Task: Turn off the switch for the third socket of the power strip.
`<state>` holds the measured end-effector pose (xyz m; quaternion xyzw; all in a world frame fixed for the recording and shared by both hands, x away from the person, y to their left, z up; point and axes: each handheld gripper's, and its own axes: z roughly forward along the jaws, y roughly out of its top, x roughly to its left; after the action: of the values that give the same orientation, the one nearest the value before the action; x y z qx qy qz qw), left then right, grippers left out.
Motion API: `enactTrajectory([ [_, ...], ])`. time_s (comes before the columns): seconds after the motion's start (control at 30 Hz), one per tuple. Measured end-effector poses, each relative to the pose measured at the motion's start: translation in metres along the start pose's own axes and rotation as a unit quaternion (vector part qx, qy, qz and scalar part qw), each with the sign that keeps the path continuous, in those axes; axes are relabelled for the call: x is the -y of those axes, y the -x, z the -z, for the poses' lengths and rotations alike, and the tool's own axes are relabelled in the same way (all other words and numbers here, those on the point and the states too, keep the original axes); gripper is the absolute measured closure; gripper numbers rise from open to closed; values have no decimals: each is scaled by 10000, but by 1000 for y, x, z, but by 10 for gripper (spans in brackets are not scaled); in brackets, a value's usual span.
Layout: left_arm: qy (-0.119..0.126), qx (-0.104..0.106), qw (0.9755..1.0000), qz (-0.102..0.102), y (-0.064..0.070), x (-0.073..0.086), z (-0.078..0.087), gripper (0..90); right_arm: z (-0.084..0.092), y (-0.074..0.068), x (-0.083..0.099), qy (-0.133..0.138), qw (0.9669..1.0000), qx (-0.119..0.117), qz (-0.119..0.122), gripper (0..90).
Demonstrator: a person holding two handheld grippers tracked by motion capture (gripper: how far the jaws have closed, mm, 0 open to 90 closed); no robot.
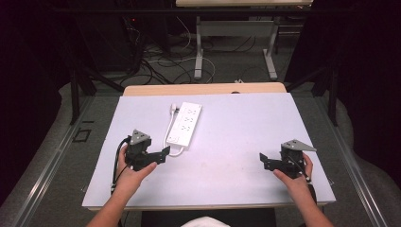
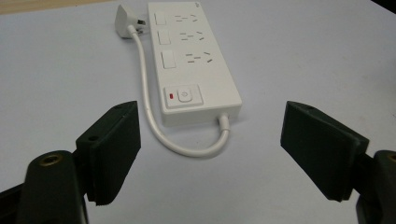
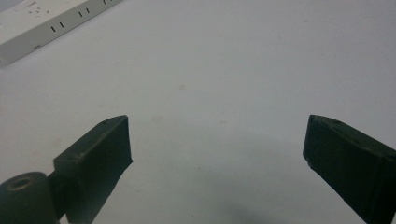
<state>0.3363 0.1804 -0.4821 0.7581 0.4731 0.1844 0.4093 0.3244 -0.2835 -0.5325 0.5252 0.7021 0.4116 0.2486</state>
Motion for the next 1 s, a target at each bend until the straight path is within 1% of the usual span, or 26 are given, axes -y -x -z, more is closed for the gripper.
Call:
enactTrajectory([
  [0.03, 3, -19, 10000, 8, -1, -2, 0, 210, 0, 0, 0, 7, 10000, -10, 40, 73],
  [0.17, -22, -50, 10000, 31, -3, -6, 0, 213, 0, 0, 0, 7, 10000, -4, 41, 74],
  [0.23, 27, -60, 10000, 57, -4, -9, 0, 214, 0, 0, 0, -1, 10000, 9, -8, 75],
  [0.27, 22, -64, 10000, 41, -5, -10, 0, 214, 0, 0, 0, 9, 10000, 6, 15, 75],
  [0.3, 57, -70, 9999, 60, -5, -12, 0, 216, 0, 0, 0, 8, 10000, 9, 9, 75],
  [0.33, 35, -52, 10000, 72, -5, -13, 0, 217, 0, 0, 0, 5, 10000, 9, 5, 76],
  [0.4, 30, -36, 10000, 39, -6, -16, -1, 218, 0, 1, 0, 1, 10000, 12, 18, 76],
  [0.43, 56, -62, 9999, 59, -6, -18, -2, 220, 0, 0, 1, -9, 10000, 7, 20, 76],
  [0.5, 27, -55, 10000, 24, -7, -21, -2, 225, -1, 0, 1, -12, 10000, 0, 31, 77],
  [0.53, -8, -42, 10000, 42, -7, -23, -2, 228, -1, 0, 1, -18, 10000, -1, 5, 77],
  [0.57, 28, -37, 10000, 81, -6, -24, -3, 229, -1, -1, 1, -23, 10000, -2, -15, 76],
  [0.6, -14, -49, 10000, 64, -7, -26, -2, 229, -1, -1, 1, -23, 10000, -3, -12, 76],
  [0.67, -15, -63, 10000, 31, -8, -30, -4, 231, -1, -1, 1, -19, 10000, -8, -6, 76],
  [0.7, -22, -67, 9999, 91, -7, -32, -4, 231, -1, -1, 1, -17, 10000, -4, -8, 76],
  [0.77, -57, -60, 10000, 51, -8, -34, -4, 237, -1, 0, 1, -19, 10000, 14, 10, 76],
  [0.83, -81, -53, 9999, 106, -7, -39, -6, 245, -1, 0, 1, -32, 10000, 34, 11, 76],
  [0.9, -127, -37, 9999, 6, -8, -42, -7, 251, -1, 0, 1, -34, 10000, 40, 8, 76],
  [1.0, -158, -47, 9999, -49, -7, -48, -10, 264, -1, 0, 2, -37, 10000, 31, 20, 76],
])
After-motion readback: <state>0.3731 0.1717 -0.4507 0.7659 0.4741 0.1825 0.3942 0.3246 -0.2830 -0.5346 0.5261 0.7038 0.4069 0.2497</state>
